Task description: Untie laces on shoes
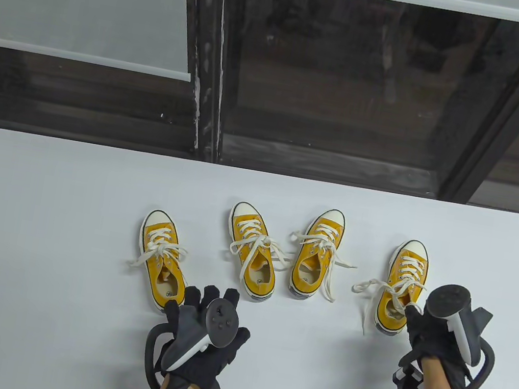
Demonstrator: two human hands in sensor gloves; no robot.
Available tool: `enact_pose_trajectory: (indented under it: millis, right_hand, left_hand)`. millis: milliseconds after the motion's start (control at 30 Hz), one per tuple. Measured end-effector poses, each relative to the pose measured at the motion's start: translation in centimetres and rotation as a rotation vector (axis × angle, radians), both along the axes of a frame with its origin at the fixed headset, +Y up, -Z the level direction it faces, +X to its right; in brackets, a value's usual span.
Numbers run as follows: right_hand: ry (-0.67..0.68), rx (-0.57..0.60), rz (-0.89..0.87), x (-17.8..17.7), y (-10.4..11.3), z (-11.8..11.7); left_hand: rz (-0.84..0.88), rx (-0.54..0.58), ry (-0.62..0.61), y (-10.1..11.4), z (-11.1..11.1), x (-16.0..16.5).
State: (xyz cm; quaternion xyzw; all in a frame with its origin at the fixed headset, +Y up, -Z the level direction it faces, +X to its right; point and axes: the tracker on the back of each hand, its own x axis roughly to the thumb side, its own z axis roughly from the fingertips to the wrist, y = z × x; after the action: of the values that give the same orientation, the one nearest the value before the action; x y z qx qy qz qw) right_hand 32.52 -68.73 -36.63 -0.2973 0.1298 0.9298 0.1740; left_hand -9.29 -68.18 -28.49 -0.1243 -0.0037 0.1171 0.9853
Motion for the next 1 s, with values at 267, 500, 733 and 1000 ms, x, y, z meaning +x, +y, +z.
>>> enact_pose_trajectory:
  millis: [267, 500, 733, 1000]
  right_hand:
    - [-0.011, -0.122, 0.028, 0.6, -3.5, -4.1]
    - [-0.006, -0.083, 0.172, 0.0, -4.5, -6.3]
    - [0.034, 0.047, 0.187, -0.7, -2.5, -4.9]
    - [0.161, 0.323, 0.199, -5.3, 4.5, 0.2]
  left_hand:
    - [-0.005, -0.026, 0.011, -0.3, -0.3, -0.1]
    - [-0.004, -0.034, 0.033, -0.3, -0.4, -0.5]
    - [0.014, -0.062, 0.063, -0.7, -0.7, -1.2]
    - [0.038, -0.054, 0.077, -0.8, -0.6, -1.7]
